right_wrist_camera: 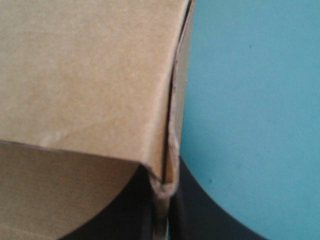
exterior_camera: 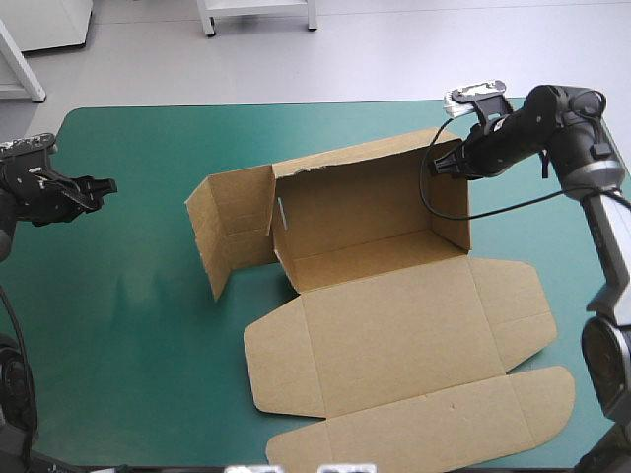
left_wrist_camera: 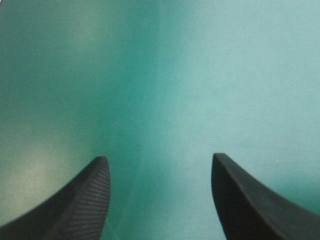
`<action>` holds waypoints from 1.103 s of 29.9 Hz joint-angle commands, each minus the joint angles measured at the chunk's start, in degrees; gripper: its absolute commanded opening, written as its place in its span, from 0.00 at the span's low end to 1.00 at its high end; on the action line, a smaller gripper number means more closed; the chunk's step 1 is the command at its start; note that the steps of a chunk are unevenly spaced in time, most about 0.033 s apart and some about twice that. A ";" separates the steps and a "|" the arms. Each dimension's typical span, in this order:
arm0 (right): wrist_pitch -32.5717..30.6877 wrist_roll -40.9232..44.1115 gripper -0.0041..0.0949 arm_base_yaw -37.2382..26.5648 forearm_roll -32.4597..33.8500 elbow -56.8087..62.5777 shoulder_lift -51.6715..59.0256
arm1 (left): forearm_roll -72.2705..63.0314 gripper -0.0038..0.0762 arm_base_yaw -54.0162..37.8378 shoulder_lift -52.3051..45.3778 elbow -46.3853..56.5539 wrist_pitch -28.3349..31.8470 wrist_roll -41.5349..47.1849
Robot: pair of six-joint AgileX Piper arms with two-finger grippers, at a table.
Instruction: Fold the box
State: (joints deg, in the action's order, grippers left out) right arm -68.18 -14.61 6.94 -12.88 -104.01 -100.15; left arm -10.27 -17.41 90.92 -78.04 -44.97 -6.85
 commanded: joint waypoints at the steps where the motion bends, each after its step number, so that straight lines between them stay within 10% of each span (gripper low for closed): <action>1: -3.26 3.40 0.02 -0.25 2.43 -5.78 -1.35 | -1.62 0.58 0.08 -2.88 -1.45 2.59 -0.05; 12: -2.97 5.20 0.06 -0.12 3.41 -6.91 -12.87 | -6.80 0.58 0.08 -2.88 -1.45 1.78 -5.43; 21: 1.13 5.51 0.69 -0.12 3.03 -8.94 -12.91 | -7.02 0.58 0.08 -2.88 -1.45 0.95 -5.88; 33: -3.21 7.74 0.65 -0.12 7.75 -16.06 -4.25 | -8.07 0.58 0.08 -2.88 -1.45 -0.26 -8.19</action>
State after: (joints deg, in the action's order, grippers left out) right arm -71.03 -7.58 6.99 -6.74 -118.07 -110.66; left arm -16.19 -17.43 90.87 -78.04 -47.12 -14.04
